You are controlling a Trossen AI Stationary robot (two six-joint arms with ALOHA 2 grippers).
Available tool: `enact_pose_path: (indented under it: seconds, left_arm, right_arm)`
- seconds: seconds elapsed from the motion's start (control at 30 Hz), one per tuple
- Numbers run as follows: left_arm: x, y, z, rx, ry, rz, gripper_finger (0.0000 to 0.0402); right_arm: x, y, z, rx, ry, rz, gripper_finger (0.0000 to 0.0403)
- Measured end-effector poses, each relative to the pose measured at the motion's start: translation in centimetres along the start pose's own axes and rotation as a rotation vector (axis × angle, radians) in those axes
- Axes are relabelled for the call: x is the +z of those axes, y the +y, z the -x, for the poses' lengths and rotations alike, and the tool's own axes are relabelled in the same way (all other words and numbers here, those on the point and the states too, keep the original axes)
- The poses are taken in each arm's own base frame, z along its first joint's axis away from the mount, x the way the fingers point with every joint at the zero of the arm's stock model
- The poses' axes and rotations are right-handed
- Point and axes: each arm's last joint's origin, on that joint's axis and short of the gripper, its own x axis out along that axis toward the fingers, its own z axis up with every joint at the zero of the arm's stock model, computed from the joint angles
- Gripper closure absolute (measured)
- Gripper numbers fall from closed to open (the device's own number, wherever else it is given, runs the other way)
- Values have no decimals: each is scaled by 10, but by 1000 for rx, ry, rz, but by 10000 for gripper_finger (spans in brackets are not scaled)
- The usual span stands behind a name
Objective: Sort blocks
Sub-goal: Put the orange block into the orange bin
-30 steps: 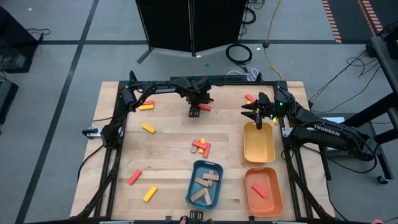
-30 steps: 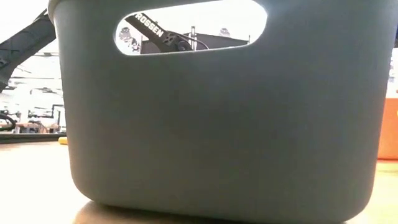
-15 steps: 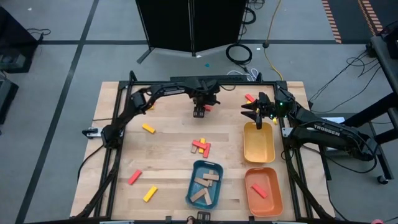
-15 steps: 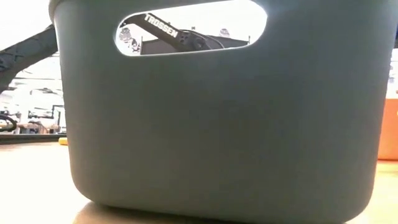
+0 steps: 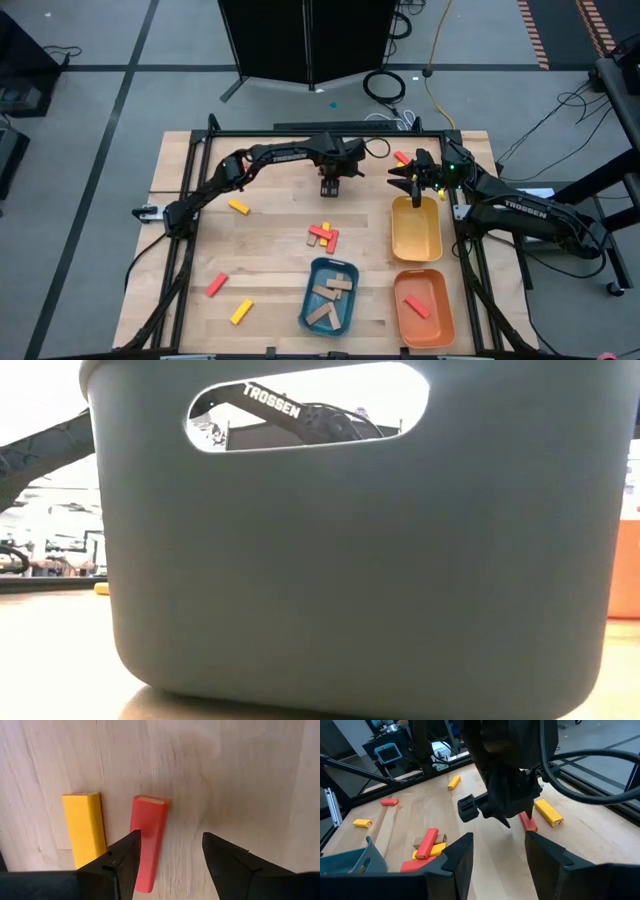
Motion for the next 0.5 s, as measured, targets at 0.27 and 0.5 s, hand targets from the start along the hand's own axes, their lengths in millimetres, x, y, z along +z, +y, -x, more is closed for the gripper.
enact_pose_path:
  seconds: [0.27, 0.5]
  left_arm:
    - [8, 0, 1, 31, -64, 30, 194]
    - [6, 2, 1, 34, -51, 3, 194]
  right_arm:
    - [0, 1, 0, 25, -1, -21, 259]
    - [0, 1, 0, 24, -1, -46, 259]
